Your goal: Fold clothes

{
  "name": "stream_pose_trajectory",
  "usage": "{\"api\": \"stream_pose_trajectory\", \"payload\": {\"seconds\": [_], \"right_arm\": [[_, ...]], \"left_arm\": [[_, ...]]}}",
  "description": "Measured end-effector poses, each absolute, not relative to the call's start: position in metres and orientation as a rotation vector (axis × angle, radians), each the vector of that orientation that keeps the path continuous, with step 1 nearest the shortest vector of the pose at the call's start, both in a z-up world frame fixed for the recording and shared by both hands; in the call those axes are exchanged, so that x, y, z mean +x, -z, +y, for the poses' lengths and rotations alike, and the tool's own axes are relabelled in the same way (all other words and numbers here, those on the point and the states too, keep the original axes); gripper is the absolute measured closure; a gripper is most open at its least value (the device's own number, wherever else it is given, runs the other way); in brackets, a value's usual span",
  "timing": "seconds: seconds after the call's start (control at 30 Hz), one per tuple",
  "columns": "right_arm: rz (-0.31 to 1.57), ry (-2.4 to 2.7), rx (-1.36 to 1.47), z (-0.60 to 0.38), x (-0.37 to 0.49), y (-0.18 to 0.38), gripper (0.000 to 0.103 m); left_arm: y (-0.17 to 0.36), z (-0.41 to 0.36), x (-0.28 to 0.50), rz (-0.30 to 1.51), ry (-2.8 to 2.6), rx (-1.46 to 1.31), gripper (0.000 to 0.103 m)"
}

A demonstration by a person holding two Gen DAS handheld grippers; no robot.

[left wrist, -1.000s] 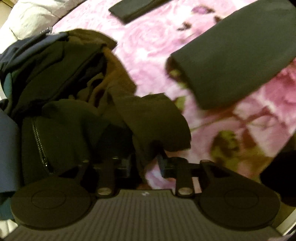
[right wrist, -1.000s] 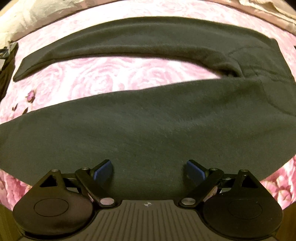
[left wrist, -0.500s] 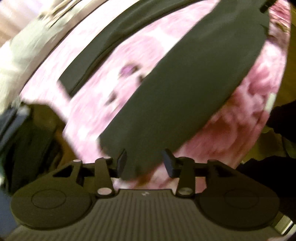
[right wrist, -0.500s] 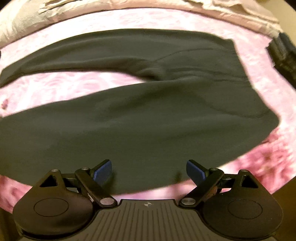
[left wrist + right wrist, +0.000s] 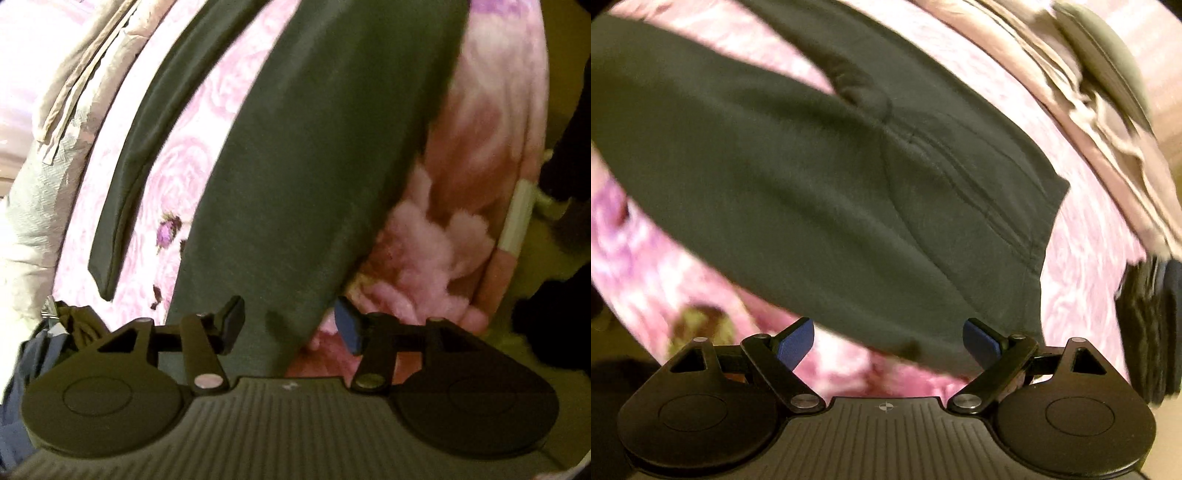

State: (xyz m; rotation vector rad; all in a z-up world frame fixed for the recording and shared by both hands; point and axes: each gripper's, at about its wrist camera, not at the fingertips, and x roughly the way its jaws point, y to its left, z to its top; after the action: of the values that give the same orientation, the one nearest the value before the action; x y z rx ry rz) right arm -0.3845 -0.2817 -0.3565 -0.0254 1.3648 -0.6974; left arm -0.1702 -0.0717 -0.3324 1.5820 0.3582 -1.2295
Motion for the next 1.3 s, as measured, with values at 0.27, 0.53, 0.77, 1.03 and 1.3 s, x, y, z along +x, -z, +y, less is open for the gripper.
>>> {"api": "stream_pose_trajectory", "payload": {"seconds": [0.27,0.53,0.77,1.03,1.3], "right_arm": [[1.408,0.633,-0.246,-0.276,-0.404,0.393,0.012],[1.367,0.549,-0.497,-0.268,-0.43,0.421,0.012],[1.345,0.601,-0.63,-0.298,-0.445,0.433,0.013],[1.397,0.546,-0.617,-0.327,-0.455,0.433,0.079],[1.363,0.548,-0.528,-0.35,-0.453,0.36,0.1]], "left_arm": [[0.362,-0.063,-0.172,0.228,1.14,1.679,0.056],[0.371,-0.056,-0.175,0.235,1.133,1.65,0.093],[0.368,-0.071,-0.174,0.322,1.064,1.619,0.094],[0.345,-0.087,-0.169,0.397,1.03,1.627,0.098],[0.269,-0.111,-0.151,0.447,1.001,1.615,0.099]]}}
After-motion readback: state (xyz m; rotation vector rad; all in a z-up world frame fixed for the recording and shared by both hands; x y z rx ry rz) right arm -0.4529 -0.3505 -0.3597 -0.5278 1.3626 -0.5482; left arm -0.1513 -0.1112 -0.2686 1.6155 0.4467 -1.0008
